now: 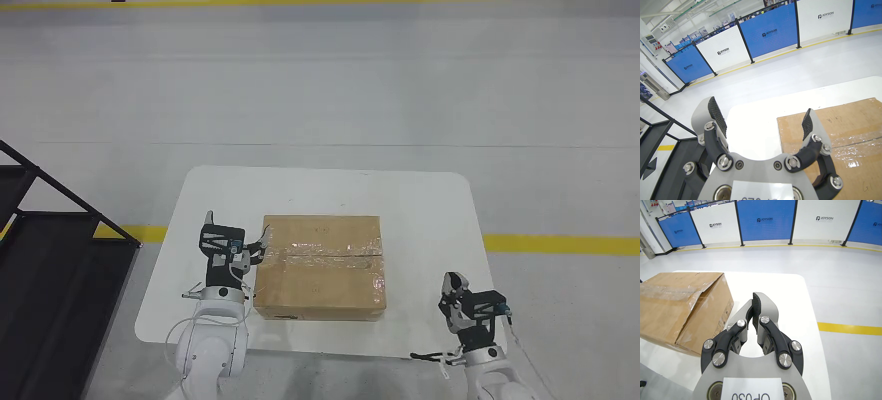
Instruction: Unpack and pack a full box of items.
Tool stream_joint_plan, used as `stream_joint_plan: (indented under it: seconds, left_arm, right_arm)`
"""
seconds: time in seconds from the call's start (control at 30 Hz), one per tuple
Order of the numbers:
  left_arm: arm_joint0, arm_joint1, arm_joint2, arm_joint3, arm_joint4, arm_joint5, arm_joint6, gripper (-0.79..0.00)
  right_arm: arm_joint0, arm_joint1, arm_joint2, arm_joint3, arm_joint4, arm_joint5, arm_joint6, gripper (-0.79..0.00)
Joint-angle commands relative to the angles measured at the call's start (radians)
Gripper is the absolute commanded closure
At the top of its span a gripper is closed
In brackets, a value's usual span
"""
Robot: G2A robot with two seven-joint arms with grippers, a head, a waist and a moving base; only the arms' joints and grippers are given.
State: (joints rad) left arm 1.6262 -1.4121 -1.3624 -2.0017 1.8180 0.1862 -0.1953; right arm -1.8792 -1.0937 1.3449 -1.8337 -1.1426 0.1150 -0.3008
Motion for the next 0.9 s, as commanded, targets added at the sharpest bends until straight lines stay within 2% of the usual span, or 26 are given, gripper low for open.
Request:
stream_joint_plan:
  seconds: [0.0,0.13,0.6,0.87]
  left_arm:
    - [0.0,0.0,0.0,0.0,0.0,0.0,0.0,-0.785]
    - [0.0,0.0,0.0,0.0,0.0,0.0,0.0,-0.785]
    - [0.0,0.0,0.0,0.0,0.0,0.0,0.0,-0.785]
    - [0.0,0.0,0.0,0.0,0.0,0.0,0.0,-0.785]
  right_arm:
    - [0.03,-0.004,-0.026,0.039,-0.009,-0.025,-0.003,0.0]
    - [0.082,-0.015,-0.076,0.102,0.01,-0.084,-0.023,0.0]
    - [0.092,-0.017,-0.084,0.122,0.001,-0.09,-0.005,0.0]
    - [0.214,-0.041,-0.179,0.229,-0.03,-0.117,0.036,0.0]
